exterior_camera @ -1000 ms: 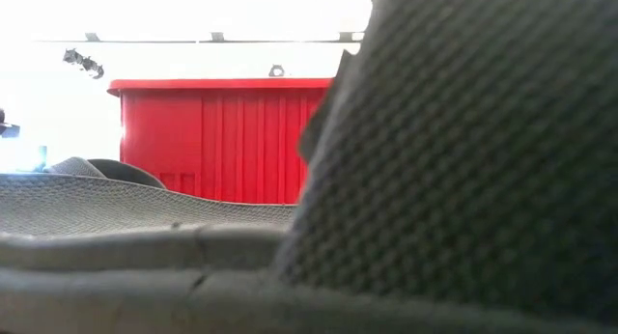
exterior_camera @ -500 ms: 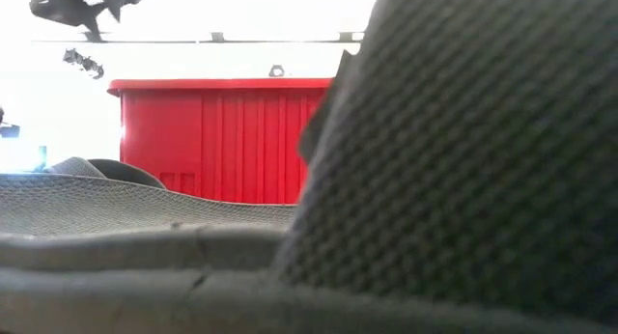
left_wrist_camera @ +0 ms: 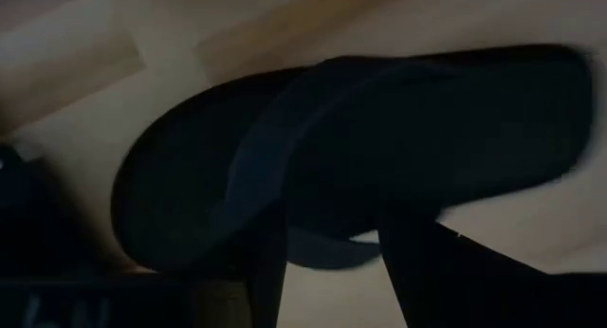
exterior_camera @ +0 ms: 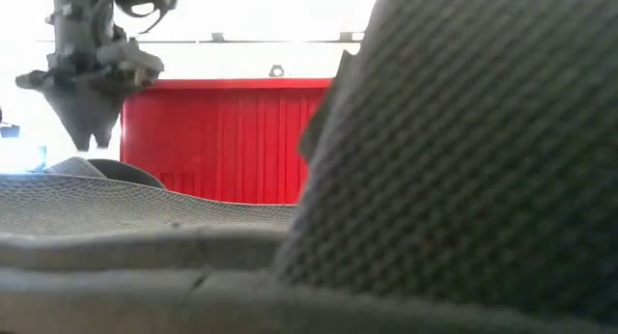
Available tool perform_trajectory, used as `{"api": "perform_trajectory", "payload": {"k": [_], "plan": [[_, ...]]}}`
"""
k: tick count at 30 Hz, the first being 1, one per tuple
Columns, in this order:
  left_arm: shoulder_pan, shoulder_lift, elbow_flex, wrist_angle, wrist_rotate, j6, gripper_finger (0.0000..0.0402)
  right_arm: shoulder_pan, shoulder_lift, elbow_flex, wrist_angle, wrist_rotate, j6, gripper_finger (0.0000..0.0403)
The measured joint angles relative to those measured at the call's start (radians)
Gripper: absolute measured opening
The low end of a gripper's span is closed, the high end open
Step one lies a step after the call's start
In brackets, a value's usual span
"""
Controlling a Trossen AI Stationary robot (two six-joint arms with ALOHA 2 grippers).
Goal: Pick and place slides into bin
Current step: Put the black slide into the red bin
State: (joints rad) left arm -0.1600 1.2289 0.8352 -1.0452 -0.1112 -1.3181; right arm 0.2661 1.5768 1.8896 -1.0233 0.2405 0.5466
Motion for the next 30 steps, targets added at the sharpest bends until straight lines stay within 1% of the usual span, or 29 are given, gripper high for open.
{"api": "perform_trajectory", "payload": {"k": [2,7,13,16,19,21,23,26,28,30], "plan": [[0.0,0.036,-0.02,0.002,0.001,-0.017,0.0164,0.0,0.0,0.0,-0.02,0.0,-0.008,0.0193],[0.0,0.114,-0.026,-0.063,0.003,-0.038,0.0149,0.0,0.0,0.0,-0.065,-0.001,-0.008,0.0193],[0.001,0.196,-0.025,-0.063,-0.015,-0.038,0.0123,0.0,0.0,0.0,-0.089,-0.001,-0.017,0.0193],[0.001,0.225,-0.025,-0.055,0.009,-0.008,0.0086,0.0,0.0,0.0,-0.092,-0.002,-0.022,0.0193],[0.0,0.232,-0.016,-0.054,0.063,0.033,0.0025,0.0,0.0,0.0,-0.098,-0.002,-0.022,0.0193],[-0.005,0.232,0.009,-0.055,0.098,0.046,0.0015,0.0,0.0,0.0,-0.101,-0.002,-0.02,0.0193],[-0.016,0.224,0.063,-0.054,0.119,0.052,0.0017,0.0,0.0,0.0,-0.103,-0.002,-0.023,0.0193],[-0.042,0.209,0.191,-0.056,0.124,0.088,0.0011,-0.006,-0.008,0.0,-0.134,-0.003,-0.025,0.0193],[-0.057,0.21,0.312,-0.088,0.106,0.1,0.0011,-0.017,-0.022,-0.001,-0.159,-0.004,-0.02,0.0193],[-0.074,0.21,0.45,-0.167,0.062,0.095,0.0011,-0.026,-0.04,-0.001,-0.184,-0.002,-0.001,0.0193]]}}
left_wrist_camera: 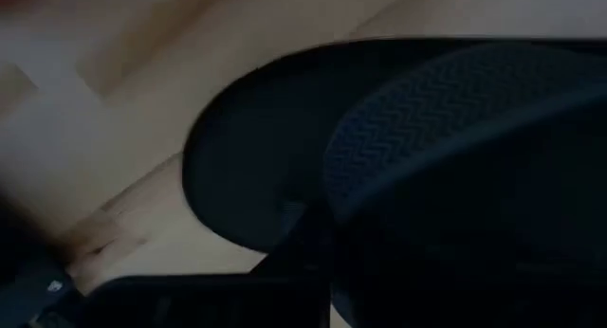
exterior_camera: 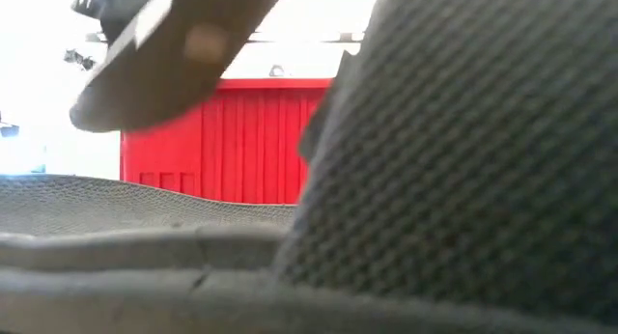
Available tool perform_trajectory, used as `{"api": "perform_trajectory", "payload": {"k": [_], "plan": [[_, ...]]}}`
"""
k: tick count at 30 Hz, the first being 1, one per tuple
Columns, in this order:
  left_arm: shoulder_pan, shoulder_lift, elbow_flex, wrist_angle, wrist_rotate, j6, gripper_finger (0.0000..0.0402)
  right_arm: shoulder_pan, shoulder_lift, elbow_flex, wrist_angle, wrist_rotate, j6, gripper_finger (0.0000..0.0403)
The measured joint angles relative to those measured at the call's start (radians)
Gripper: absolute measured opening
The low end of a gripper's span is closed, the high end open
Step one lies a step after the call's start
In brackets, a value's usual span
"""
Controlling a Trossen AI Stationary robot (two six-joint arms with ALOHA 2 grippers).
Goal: Pick and place slides into bin
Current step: Put the black slide into the red bin
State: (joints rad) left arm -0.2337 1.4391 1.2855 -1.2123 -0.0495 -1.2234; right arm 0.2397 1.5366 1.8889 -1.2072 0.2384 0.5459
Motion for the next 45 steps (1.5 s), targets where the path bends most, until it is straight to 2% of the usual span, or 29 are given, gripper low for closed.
{"api": "perform_trajectory", "payload": {"k": [3,7,10,13,18,24,32,37,45], "plan": [[-0.023,0.001,0.203,-0.109,-0.108,-0.037,0.0011,-0.012,-0.031,0.0,-0.022,0.002,0.042,0.0193],[-0.044,0.001,0.437,-0.163,-0.335,-0.038,0.0011,-0.032,-0.056,0.0,-0.003,-0.001,0.072,0.0193],[-0.02,0.001,0.539,-0.163,-0.519,0.037,0.0011,-0.068,-0.056,0.0,0.103,-0.001,0.072,0.0193],[0.045,0.001,0.59,-0.164,-0.604,0.123,0.0011,-0.11,-0.044,0.0,0.222,-0.001,0.042,0.0193],[0.185,0.004,0.586,-0.123,-0.612,0.198,0.0011,-0.191,-0.037,0.0,0.366,-0.005,0.027,0.0193],[0.322,0.055,0.584,-0.095,-0.611,0.25,0.0011,-0.266,-0.037,0.0,0.44,-0.005,0.057,0.0193],[0.458,0.124,0.584,0.072,-0.59,0.398,0.0014,-0.317,0.015,0.0,0.416,-0.049,0.123,0.0193],[0.516,0.143,0.584,0.189,-0.511,0.507,0.001,-0.331,0.056,0.0,0.351,0.056,0.111,0.0193],[0.573,0.151,0.584,0.21,-0.475,0.571,0.0014,-0.407,0.112,0.0,0.306,0.062,0.142,0.0193]]}}
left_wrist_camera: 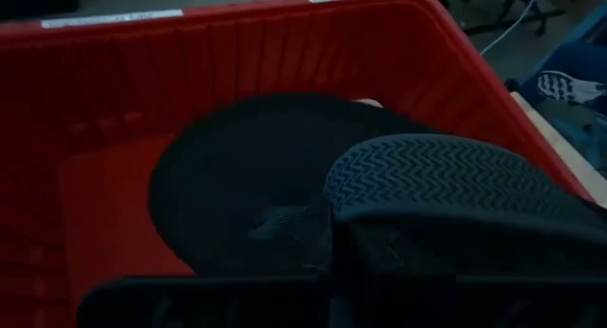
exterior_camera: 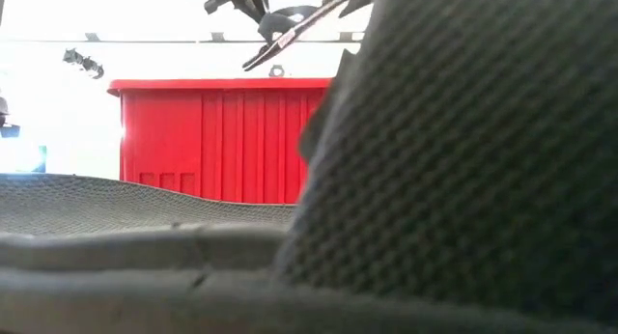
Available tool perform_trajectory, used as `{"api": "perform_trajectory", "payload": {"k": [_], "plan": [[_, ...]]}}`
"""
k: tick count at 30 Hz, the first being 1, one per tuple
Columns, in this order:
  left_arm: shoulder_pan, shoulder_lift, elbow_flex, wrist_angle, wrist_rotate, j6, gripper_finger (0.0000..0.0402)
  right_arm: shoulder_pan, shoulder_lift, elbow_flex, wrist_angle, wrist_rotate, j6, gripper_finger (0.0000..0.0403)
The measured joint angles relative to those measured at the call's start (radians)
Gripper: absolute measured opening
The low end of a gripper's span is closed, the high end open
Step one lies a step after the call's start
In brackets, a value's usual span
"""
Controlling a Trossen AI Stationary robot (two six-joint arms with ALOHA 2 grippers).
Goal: Pick and place slides into bin
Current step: Put the black slide into the red bin
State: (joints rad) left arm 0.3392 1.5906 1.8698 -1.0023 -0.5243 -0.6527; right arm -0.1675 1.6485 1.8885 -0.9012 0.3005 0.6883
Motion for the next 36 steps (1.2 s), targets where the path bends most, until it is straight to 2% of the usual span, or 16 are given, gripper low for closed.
{"api": "perform_trajectory", "payload": {"k": [5,8,11,18,24,26,30,36], "plan": [[0.027,0.0,0.0,0.002,-0.001,0.043,0.001,-0.05,0.025,0.0,-0.008,-0.022,-0.057,0.0174],[0.04,0.0,0.0,0.002,0.002,0.047,0.0017,-0.08,0.027,0.0,-0.023,-0.048,-0.111,0.0124],[0.049,0.0,0.0,0.003,0.011,0.062,0.0045,-0.114,0.027,0.0,-0.04,-0.134,-0.174,0.0051],[0.065,0.0,0.0,0.012,0.032,0.264,0.0118,-0.237,0.019,0.001,-0.096,-0.245,-0.302,0.0048],[0.068,0.0,0.0,0.11,0.028,0.377,0.018,-0.389,0.029,-0.007,-0.228,-0.337,-0.375,0.0048],[0.068,0.0,0.0,0.147,0.028,0.411,0.0198,-0.434,0.026,-0.024,-0.241,-0.419,-0.397,0.0048],[0.068,0.0,0.0,0.196,0.031,0.462,0.0225,-0.496,0.027,-0.081,-0.24,-0.67,-0.459,0.0048],[0.075,0.0,0.0,0.205,0.031,0.466,0.0234,-0.492,0.027,-0.292,-0.225,-0.769,-0.482,0.0048]]}}
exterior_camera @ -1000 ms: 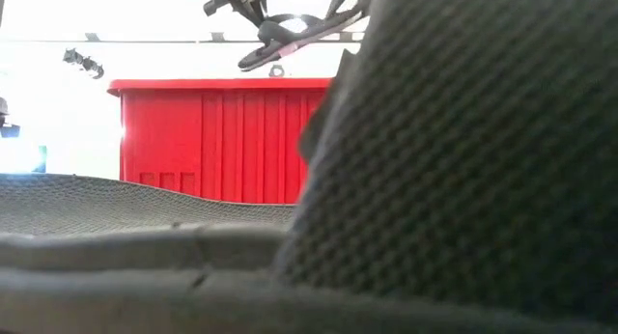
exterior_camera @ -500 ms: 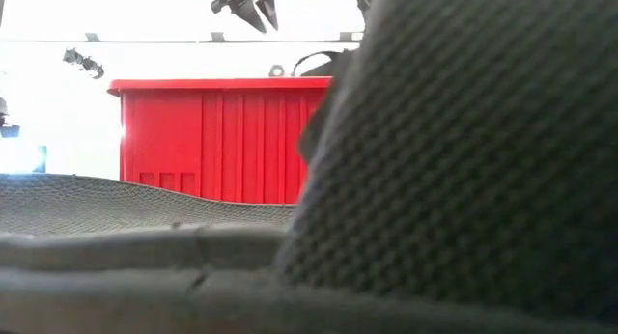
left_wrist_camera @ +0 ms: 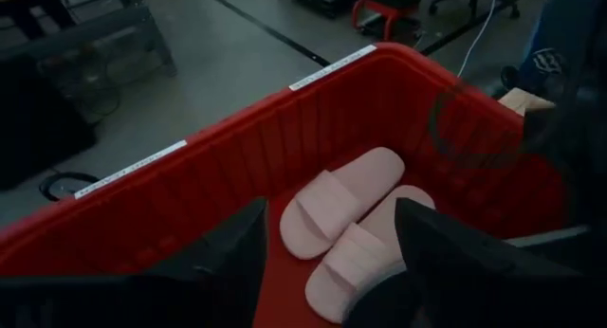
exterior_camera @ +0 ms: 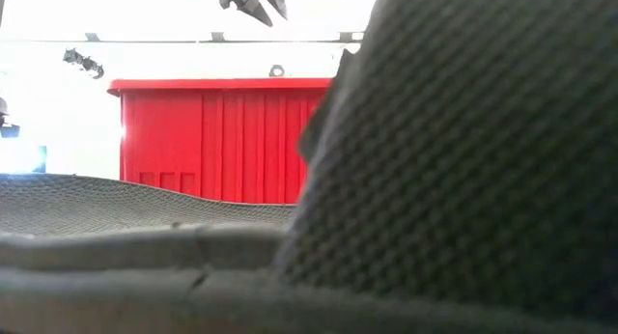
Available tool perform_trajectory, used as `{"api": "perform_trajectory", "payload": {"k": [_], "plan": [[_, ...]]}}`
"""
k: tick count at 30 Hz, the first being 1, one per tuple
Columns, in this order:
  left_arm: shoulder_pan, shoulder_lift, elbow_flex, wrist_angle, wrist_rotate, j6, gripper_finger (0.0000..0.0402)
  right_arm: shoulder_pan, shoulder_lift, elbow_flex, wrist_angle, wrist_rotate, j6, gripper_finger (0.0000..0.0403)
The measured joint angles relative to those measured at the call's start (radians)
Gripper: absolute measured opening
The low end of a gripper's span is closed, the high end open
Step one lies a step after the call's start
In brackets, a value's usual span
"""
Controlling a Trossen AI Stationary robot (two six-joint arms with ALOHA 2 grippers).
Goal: Pick and place slides into bin
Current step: Put the black slide into the red bin
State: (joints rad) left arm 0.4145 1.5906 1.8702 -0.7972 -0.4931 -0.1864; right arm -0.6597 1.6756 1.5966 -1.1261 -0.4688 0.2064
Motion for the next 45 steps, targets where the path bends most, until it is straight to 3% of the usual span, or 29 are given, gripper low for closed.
{"api": "perform_trajectory", "payload": {"k": [5,10,19,31,39,45], "plan": [[0.003,0.011,0.0,-0.01,0.001,0.001,0.0226,0.047,-0.01,-0.138,0.115,0.004,0.0,0.0048],[0.004,0.019,0.0,-0.013,0.001,0.0,0.0228,0.092,-0.006,-0.147,0.146,0.152,-0.023,0.0052],[0.003,0.029,0.0,-0.032,0.002,-0.012,0.0232,0.138,0.002,-0.14,0.156,0.207,-0.105,0.014],[0.003,0.029,0.0,-0.047,0.002,-0.038,0.0232,0.161,-0.011,-0.14,0.159,0.334,-0.133,0.0218],[0.002,0.029,0.0,-0.083,0.002,-0.039,0.0233,0.165,-0.099,-0.139,0.165,0.372,-0.078,0.0214],[0.002,0.029,0.0,-0.1,0.002,-0.087,0.0227,0.172,-0.247,-0.138,0.232,0.262,0.083,0.0195]]}}
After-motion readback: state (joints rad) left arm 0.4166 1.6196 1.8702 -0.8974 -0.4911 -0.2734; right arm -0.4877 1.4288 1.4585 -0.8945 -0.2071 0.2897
